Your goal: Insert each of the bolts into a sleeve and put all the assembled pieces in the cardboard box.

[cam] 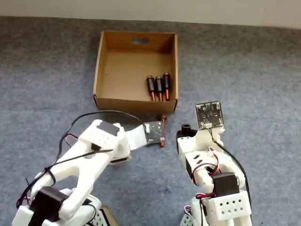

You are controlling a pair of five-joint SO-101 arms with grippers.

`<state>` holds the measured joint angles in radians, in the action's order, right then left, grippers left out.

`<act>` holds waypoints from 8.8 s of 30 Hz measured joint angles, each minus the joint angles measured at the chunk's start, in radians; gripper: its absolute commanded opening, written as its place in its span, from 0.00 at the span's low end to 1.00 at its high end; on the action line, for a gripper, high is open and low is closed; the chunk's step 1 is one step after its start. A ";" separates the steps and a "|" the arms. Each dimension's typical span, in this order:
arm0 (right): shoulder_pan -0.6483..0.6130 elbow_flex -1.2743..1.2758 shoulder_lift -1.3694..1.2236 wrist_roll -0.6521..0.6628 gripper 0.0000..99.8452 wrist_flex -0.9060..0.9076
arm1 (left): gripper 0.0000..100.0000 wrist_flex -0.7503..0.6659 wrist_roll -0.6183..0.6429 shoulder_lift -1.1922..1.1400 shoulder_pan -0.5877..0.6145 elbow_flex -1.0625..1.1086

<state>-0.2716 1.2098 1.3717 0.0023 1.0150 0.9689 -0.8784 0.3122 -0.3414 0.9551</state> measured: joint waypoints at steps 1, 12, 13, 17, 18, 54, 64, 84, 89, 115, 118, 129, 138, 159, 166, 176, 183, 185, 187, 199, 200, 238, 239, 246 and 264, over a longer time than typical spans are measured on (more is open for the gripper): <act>0.000 0.000 0.000 0.000 0.01 0.000 | 0.04 0.000 0.005 0.000 -0.014 0.009; 0.000 0.000 0.000 0.000 0.01 0.000 | 0.01 0.012 0.084 0.000 -0.034 -0.008; 0.000 0.000 0.000 0.000 0.01 0.000 | 0.01 0.035 0.101 -0.002 -0.025 -0.032; 0.000 0.000 0.000 0.000 0.01 -0.002 | 0.01 0.206 0.132 -0.002 0.031 -0.193; 0.000 0.000 0.000 0.000 0.01 -0.006 | 0.01 0.253 0.132 -0.002 0.044 -0.241; -0.279 0.193 0.000 0.000 0.01 -0.845 | 0.01 -0.153 0.872 0.671 0.152 -0.290; -0.293 0.232 0.000 0.000 0.01 -0.941 | 0.01 -0.358 0.950 0.750 -0.057 -0.272; -0.239 0.233 -0.002 0.000 0.01 -0.944 | 0.01 -0.494 1.042 0.598 -0.106 -0.219; -0.236 0.233 -0.002 0.000 0.01 -0.944 | 0.01 -0.500 1.040 0.592 -0.127 -0.247; -0.238 0.233 -0.002 0.000 0.01 -0.944 | 0.01 -0.497 1.042 0.439 -0.176 -0.382; -0.239 0.233 -0.002 0.000 0.01 -0.944 | 0.01 -0.465 1.043 0.471 -0.176 -0.382; -0.238 0.236 -0.003 0.000 0.01 -0.942 | 0.01 -0.456 1.042 0.531 -0.170 -0.321; -0.233 0.233 -0.002 0.000 0.01 -0.944 | 0.01 -0.454 1.043 0.529 -0.169 -0.308; -0.238 0.249 -0.003 -0.003 0.01 -0.942 | 0.01 -0.330 1.043 0.529 -0.169 -0.265; -0.238 0.249 -0.003 -0.003 0.01 -0.942 | 0.01 -0.333 1.045 0.529 -0.169 -0.258; -0.241 0.247 0.000 0.000 0.01 -0.944 | 0.01 -0.236 1.039 0.647 -0.167 -0.250; -0.241 0.247 0.002 -0.003 0.01 -0.944 | 0.01 -0.230 0.950 0.663 -0.172 -0.181; -0.241 0.247 0.002 -0.003 0.01 -0.944 | 0.01 -0.230 0.936 0.663 -0.173 -0.176; -0.241 0.247 0.002 -0.003 0.01 -0.944 | 0.01 -0.230 0.930 0.663 -0.173 -0.176; -0.235 0.247 0.002 -0.002 0.01 -0.944 | 0.13 -0.227 0.928 0.674 -0.143 -0.167; -0.235 0.247 0.002 -0.002 0.01 -0.944 | 0.13 -0.224 0.928 0.675 -0.137 -0.167; -0.210 -0.213 -0.034 0.000 0.01 -0.582 | 0.02 0.121 0.680 0.944 0.453 0.238; -0.210 -0.245 -0.063 0.000 0.01 -0.578 | 0.02 0.100 0.677 0.944 0.465 0.281; -0.210 -0.473 -0.505 -0.060 0.01 -0.575 | 0.02 -0.072 0.669 0.944 0.485 0.509; -0.204 -1.053 -1.672 -0.196 0.01 -0.686 | 0.02 -0.129 0.669 0.944 0.396 0.588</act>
<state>-0.4757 0.1573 -0.3007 -0.1941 0.3291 0.8401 -0.2094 1.2559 0.0545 1.5428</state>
